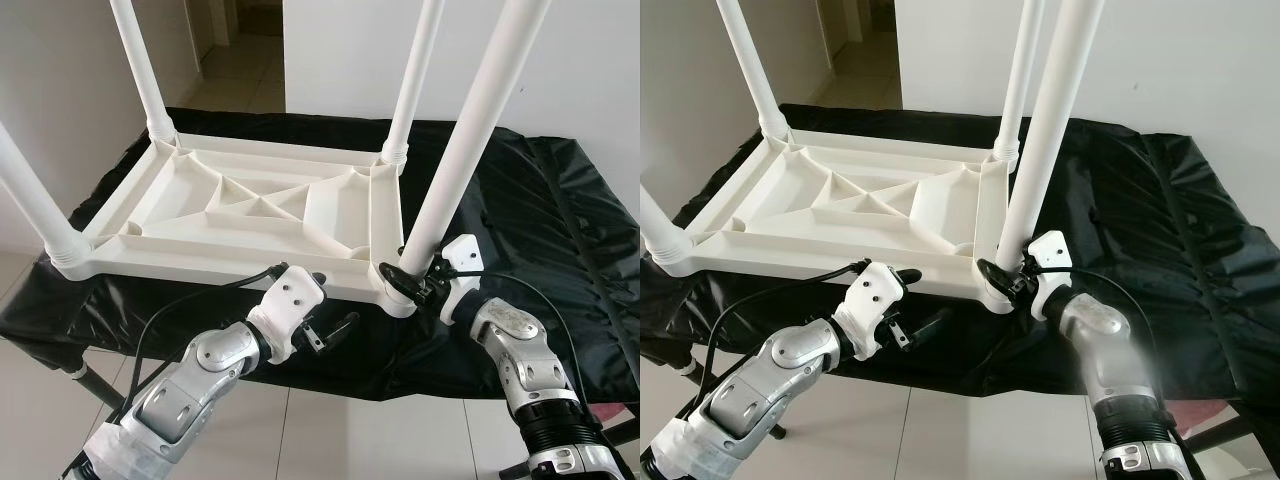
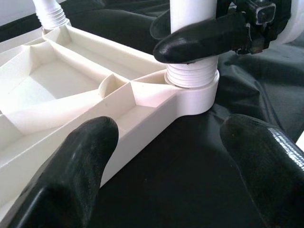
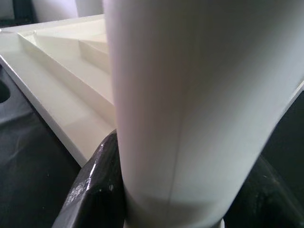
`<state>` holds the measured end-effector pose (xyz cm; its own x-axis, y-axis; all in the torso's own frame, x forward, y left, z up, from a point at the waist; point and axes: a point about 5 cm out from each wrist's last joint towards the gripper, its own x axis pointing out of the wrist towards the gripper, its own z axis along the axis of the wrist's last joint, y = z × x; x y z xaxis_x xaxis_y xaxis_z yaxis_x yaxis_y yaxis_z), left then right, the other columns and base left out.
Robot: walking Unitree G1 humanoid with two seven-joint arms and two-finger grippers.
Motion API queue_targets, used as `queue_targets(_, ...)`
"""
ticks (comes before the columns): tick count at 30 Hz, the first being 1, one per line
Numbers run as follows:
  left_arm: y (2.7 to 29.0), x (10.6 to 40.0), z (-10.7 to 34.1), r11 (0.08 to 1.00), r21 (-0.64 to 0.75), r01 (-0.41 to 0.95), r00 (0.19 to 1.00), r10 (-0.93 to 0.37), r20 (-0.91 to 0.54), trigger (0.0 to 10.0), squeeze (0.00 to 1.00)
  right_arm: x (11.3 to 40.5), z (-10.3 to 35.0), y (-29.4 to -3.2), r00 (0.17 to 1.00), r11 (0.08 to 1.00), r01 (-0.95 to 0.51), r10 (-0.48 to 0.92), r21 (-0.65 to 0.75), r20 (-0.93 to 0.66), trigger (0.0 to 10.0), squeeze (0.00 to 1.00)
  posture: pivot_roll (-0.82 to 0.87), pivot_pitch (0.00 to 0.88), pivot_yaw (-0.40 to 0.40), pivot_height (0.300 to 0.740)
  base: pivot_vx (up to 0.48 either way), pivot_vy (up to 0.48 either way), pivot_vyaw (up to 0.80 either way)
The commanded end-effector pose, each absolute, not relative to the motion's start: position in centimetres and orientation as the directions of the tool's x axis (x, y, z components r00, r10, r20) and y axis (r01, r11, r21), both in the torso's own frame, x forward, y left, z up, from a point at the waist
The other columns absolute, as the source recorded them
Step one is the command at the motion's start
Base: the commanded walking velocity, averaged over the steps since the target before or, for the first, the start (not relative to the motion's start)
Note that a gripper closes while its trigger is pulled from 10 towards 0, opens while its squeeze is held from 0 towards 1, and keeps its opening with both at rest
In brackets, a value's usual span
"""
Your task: Building children table
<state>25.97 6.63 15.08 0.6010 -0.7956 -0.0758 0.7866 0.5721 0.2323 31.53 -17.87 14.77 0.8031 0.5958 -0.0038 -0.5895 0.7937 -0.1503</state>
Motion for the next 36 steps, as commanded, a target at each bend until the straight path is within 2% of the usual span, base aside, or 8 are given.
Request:
queue_targets(1,6.4,25.5,14.7,0.503,0.23,0.833,0.535,-0.838,-0.108,10.0,0.0,31.6,14.5,-17.9,0.814,0.807,-0.578,0.581,-0.118,-0.015,10.0,0.0,-0.03,0.047,0.007,0.74,0.0,0.0,0.0)
queue_targets(15,6.4,25.4,14.6,0.499,0.224,0.837,0.531,-0.84,-0.112,10.0,0.0,30.8,15.0,-15.3,0.924,0.924,-0.38,0.381,-0.035,0.025,10.0,0.0,-0.03,0.054,0.009,0.74,0.0,0.0,0.0)
queue_targets(17,6.4,25.4,14.6,0.499,0.223,0.837,0.531,-0.84,-0.113,10.0,0.0,30.7,14.8,-15.4,0.961,0.962,-0.274,0.274,-0.007,0.02,10.0,0.0,-0.03,0.055,0.008,0.74,0.0,0.0,0.0)
queue_targets(20,6.4,25.3,14.6,0.498,0.222,0.838,0.53,-0.841,-0.113,10.0,0.0,30.6,14.8,-15.4,0.977,0.977,-0.212,0.212,0.002,0.014,10.0,0.0,-0.04,0.059,0.007,0.74,0.0,0.0,0.0)
queue_targets(22,6.4,25.3,14.6,0.497,0.219,0.839,0.528,-0.842,-0.113,10.0,0.0,30.2,14.6,-15.4,0.994,0.994,-0.11,0.11,0.012,0.001,10.0,0.0,-0.04,0.059,0.007,0.74,0.0,0.0,0.0)
queue_targets(30,6.4,25.1,14.5,0.502,0.214,0.838,0.532,-0.839,-0.114,10.0,0.0,28.8,14.2,-13.8,0.989,0.983,0.151,-0.149,0.101,-0.026,10.0,0.0,-0.03,0.065,-0.001,0.74,0.0,0.0,0.0)
queue_targets(34,6.4,25.1,14.5,0.503,0.211,0.838,0.532,-0.839,-0.114,10.0,0.0,28.6,14.5,-12.1,0.995,0.987,0.101,-0.1,0.128,-0.015,10.0,0.0,-0.03,0.066,-0.001,0.74,0.0,0.0,0.0)
queue_targets(36,6.3,25.0,14.4,0.502,0.21,0.839,0.531,-0.84,-0.115,10.0,0.0,28.7,14.8,-12.5,0.994,0.986,0.113,-0.112,0.122,-0.013,10.0,0.0,-0.03,0.067,0.0,0.74,0.0,0.0,0.0)
